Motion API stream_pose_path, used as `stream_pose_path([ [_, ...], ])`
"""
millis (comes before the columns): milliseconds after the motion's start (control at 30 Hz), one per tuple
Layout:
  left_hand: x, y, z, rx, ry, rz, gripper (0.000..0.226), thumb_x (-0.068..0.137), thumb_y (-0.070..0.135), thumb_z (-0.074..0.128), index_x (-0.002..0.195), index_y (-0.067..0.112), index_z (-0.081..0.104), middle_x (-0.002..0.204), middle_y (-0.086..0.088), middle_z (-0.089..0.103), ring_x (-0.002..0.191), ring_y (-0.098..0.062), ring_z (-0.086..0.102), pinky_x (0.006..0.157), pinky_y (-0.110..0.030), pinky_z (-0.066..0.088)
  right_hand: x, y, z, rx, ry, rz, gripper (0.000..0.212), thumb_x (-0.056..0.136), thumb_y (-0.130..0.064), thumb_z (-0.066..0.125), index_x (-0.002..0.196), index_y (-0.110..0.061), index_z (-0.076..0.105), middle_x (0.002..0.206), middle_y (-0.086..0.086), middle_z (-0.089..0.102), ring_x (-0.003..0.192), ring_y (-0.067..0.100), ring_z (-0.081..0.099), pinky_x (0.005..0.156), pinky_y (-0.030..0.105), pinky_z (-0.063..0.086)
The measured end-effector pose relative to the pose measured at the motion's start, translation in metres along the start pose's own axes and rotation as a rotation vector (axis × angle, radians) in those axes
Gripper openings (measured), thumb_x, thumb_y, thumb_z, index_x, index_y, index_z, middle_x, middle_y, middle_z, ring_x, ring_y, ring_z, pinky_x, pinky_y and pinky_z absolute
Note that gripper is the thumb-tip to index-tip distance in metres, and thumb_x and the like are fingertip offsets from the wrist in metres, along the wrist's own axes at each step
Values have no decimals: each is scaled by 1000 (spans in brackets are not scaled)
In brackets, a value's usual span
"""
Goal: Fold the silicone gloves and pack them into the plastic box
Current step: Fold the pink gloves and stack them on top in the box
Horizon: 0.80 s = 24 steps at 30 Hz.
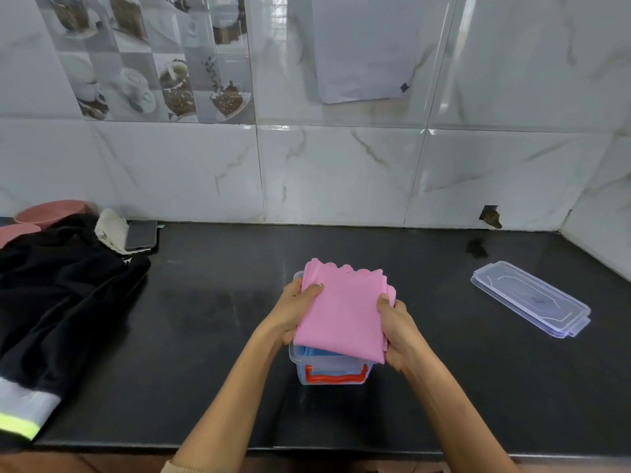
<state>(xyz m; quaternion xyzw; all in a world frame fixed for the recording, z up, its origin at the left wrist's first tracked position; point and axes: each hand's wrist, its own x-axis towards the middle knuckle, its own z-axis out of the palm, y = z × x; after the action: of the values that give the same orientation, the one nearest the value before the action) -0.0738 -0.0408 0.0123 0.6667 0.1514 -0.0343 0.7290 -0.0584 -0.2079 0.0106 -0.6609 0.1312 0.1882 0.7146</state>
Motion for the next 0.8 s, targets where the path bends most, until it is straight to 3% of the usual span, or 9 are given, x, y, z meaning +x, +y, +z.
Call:
stream_pose_path([
  [133,8,7,11,58,-75,-5,31,96,24,49,126,19,46,106,-5,61,90,-19,61,65,-32,52,2,0,-9,119,16,29,40,98,-41,40,129,-16,38,113,12,61,93,30,65,70,48,58],
  [267,14,7,16,237,-39,28,36,95,26,47,129,17,38,105,1,54,91,-15,57,67,-29,49,6,-6,-11,106,30,40,36,99,-39,39,126,-16,39,110,12,62,90,28,65,69,46,58],
  [400,19,7,18,490,127,186,49,96,19,42,141,14,25,126,-7,49,103,-20,52,84,-34,44,18,-26,-3,-269,34,-111,40,101,-33,29,136,-12,27,114,10,55,95,22,59,78,41,55],
  [500,18,4,27,758,154,241,62,96,13,41,150,11,11,151,-13,29,128,-30,43,104,-41,39,22,-32,4,-643,45,-201,49,101,-20,26,143,0,11,95,8,54,90,21,53,81,39,46],
  [567,16,-1,35,910,236,270,64,97,13,37,151,13,4,155,-13,18,128,-34,43,103,-45,40,22,-29,10,-777,55,-220,62,99,-14,29,148,-1,-7,110,15,59,91,24,54,74,32,40],
  [667,12,-6,41,1043,326,323,58,98,23,37,150,20,10,149,-14,25,116,-32,50,91,-42,44,18,-18,21,-819,77,-278,73,97,-10,34,148,-7,-17,134,21,46,94,25,53,69,29,39],
  [733,11,-7,42,1101,319,310,55,98,25,37,148,21,15,147,-14,27,115,-31,49,90,-39,44,13,-8,29,-983,165,-354,75,96,-11,38,148,-6,-14,145,18,28,108,30,54,79,34,44],
  [800,11,-10,44,1254,398,302,57,98,26,37,149,18,13,153,-17,21,127,-32,40,100,-39,38,11,2,36,-1297,387,-557,76,96,-19,41,148,-8,-12,155,16,10,132,37,36,104,41,37],
])
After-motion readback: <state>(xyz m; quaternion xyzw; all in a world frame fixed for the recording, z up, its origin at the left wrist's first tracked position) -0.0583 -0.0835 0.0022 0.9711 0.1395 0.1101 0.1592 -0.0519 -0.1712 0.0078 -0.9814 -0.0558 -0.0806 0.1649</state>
